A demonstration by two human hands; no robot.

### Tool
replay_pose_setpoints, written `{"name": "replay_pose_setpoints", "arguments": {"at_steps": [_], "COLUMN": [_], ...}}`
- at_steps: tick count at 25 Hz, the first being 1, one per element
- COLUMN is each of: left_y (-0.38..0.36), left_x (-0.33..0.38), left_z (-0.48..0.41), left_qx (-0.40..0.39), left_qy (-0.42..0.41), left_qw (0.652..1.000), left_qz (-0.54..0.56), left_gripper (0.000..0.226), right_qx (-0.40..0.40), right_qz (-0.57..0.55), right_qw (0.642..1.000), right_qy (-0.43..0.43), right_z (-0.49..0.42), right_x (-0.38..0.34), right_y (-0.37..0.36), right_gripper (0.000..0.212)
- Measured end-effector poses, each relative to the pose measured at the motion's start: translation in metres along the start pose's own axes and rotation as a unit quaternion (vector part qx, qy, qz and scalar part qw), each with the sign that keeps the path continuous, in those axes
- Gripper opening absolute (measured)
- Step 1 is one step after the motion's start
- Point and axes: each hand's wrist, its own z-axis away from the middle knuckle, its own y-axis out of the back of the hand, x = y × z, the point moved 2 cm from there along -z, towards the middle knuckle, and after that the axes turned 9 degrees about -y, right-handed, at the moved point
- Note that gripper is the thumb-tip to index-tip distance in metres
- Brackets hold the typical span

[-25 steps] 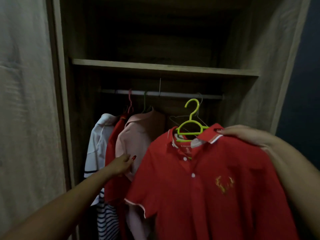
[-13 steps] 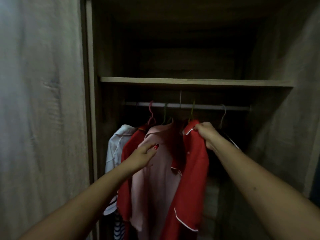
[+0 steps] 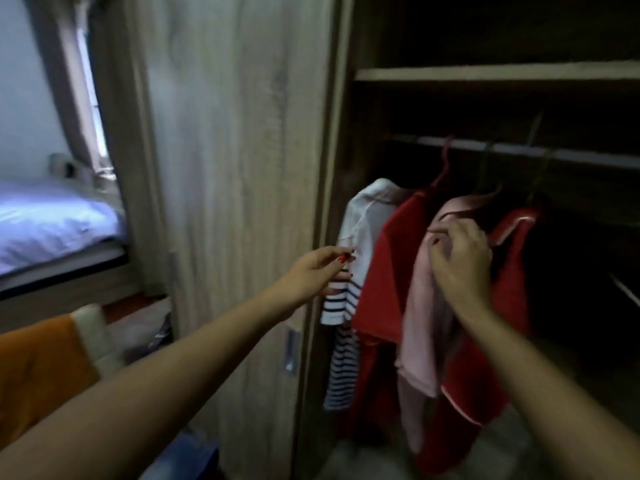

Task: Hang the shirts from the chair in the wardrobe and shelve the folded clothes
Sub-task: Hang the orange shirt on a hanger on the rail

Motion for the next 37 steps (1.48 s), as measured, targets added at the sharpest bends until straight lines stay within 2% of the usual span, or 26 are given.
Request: {"name": "replay_pose_setpoints", "arguments": {"at_steps": [4,8,10,13,16,17,20,23,25,27,29,30,32,33,34,35,37], "left_y": [0.104,0.255,0.336,0.451,0.542,0.564,0.600,0.615,0.620,0.624,0.626,0.624,0.612,0.602,0.591,0.582,0.553], "left_x": [-0.033,-0.064,-0.077,-0.099,-0.139,-0.156,-0.204,-0.242,-0.256,-0.257,-0.250,-0.243,-0.222,-0.209,-0.194,-0.180,-0.154], "left_z": [0.050,0.110,0.147,0.210,0.277,0.295,0.327,0.334,0.327,0.313,0.297,0.290,0.273,0.262,0.251,0.241,0.216], "left_qx": [0.081,0.179,0.236,0.320,0.387,0.385,0.344,0.301,0.310,0.347,0.388,0.399,0.373,0.344,0.312,0.286,0.226], "left_qy": [0.074,0.099,0.112,0.156,0.259,0.297,0.397,0.493,0.485,0.431,0.350,0.295,0.177,0.131,0.099,0.077,0.061], "left_qw": [0.994,0.977,0.957,0.891,0.809,0.791,0.771,0.773,0.789,0.804,0.812,0.829,0.896,0.926,0.945,0.954,0.969], "left_qz": [-0.008,-0.062,-0.125,-0.281,-0.360,-0.371,-0.360,-0.263,-0.215,-0.218,-0.259,-0.258,-0.165,-0.089,-0.019,0.035,0.083], "left_gripper": [0.033,0.025,0.021,0.024,0.028,0.029,0.037,0.055,0.042,0.026,0.023,0.022,0.021,0.019,0.019,0.020,0.015], "right_qx": [-0.103,-0.244,-0.323,-0.415,-0.502,-0.528,-0.573,-0.628,-0.640,-0.633,-0.641,-0.647,-0.653,-0.655,-0.655,-0.653,-0.623], "right_qz": [-0.149,-0.181,-0.192,-0.199,-0.192,-0.187,-0.162,-0.136,-0.136,-0.129,-0.123,-0.126,-0.156,-0.193,-0.240,-0.295,-0.404], "right_qw": [0.983,0.952,0.926,0.886,0.840,0.826,0.802,0.766,0.753,0.760,0.755,0.749,0.731,0.708,0.666,0.597,0.429], "right_qy": [0.025,0.037,0.028,0.051,0.072,0.066,0.044,-0.016,-0.065,-0.069,-0.063,-0.065,-0.117,-0.178,-0.264,-0.361,-0.515], "right_z": [0.045,0.095,0.123,0.168,0.226,0.245,0.290,0.324,0.337,0.342,0.343,0.342,0.335,0.329,0.322,0.316,0.298], "right_x": [-0.083,-0.177,-0.229,-0.310,-0.385,-0.405,-0.446,-0.468,-0.470,-0.467,-0.461,-0.458,-0.451,-0.447,-0.443,-0.441,-0.429], "right_y": [-0.068,-0.167,-0.220,-0.295,-0.367,-0.391,-0.444,-0.486,-0.505,-0.515,-0.519,-0.518,-0.508,-0.501,-0.494,-0.487,-0.469], "right_gripper": [0.023,0.019,0.018,0.014,0.010,0.010,0.016,0.030,0.038,0.038,0.031,0.026,0.017,0.016,0.019,0.025,0.046]}}
